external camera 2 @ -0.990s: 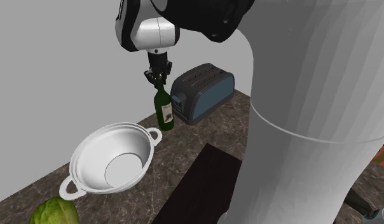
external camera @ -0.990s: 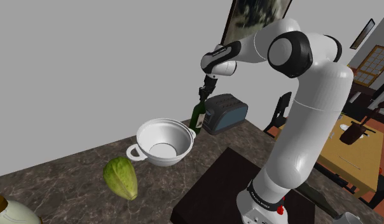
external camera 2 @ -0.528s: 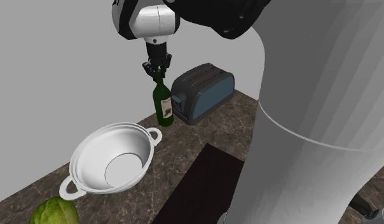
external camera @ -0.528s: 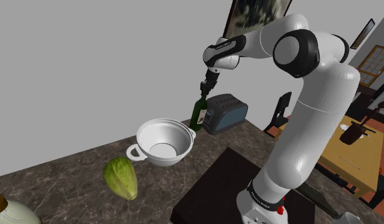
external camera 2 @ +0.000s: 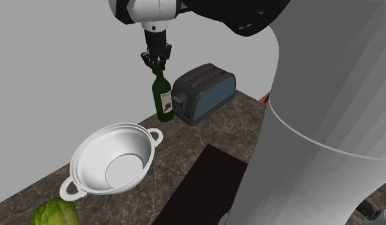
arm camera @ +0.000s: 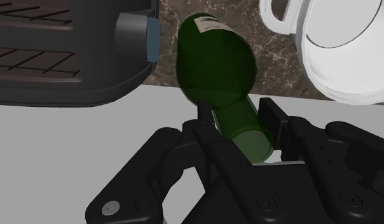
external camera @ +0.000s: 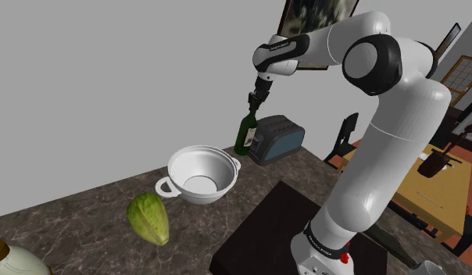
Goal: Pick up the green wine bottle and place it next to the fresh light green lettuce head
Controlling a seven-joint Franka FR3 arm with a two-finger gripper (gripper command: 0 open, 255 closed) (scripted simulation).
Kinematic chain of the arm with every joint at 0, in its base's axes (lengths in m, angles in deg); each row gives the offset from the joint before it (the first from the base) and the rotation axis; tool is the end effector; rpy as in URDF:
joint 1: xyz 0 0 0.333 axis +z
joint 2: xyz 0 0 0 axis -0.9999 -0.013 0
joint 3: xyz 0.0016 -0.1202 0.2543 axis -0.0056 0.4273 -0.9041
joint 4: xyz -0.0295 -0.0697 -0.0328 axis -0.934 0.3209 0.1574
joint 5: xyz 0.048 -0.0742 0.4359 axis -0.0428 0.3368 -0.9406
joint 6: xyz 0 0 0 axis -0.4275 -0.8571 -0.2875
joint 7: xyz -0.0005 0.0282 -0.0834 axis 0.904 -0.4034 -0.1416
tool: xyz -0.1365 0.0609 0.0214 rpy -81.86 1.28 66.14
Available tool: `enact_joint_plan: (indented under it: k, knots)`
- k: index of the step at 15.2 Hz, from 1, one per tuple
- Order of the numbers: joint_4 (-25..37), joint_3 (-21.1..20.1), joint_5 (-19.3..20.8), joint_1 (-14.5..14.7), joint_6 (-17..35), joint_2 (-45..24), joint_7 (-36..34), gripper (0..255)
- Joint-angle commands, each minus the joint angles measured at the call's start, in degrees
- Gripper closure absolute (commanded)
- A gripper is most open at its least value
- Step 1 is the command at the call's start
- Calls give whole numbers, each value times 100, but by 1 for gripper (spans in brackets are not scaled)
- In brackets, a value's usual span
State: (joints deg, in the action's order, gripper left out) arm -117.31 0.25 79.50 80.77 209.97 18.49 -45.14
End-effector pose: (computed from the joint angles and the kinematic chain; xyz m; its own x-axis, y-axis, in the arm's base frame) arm 0.5561 -0.3142 0.3304 0.9893 -0.1114 0.0945 -0.1113 -0.9938 -0.0063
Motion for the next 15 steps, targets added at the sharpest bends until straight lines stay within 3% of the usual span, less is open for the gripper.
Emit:
enact_joint_plan:
  k: [1,15]
  knots:
    - [117,2,32,6,-161,50,-33,255]
    - [950,16,162,16,-1189,265,-152,255]
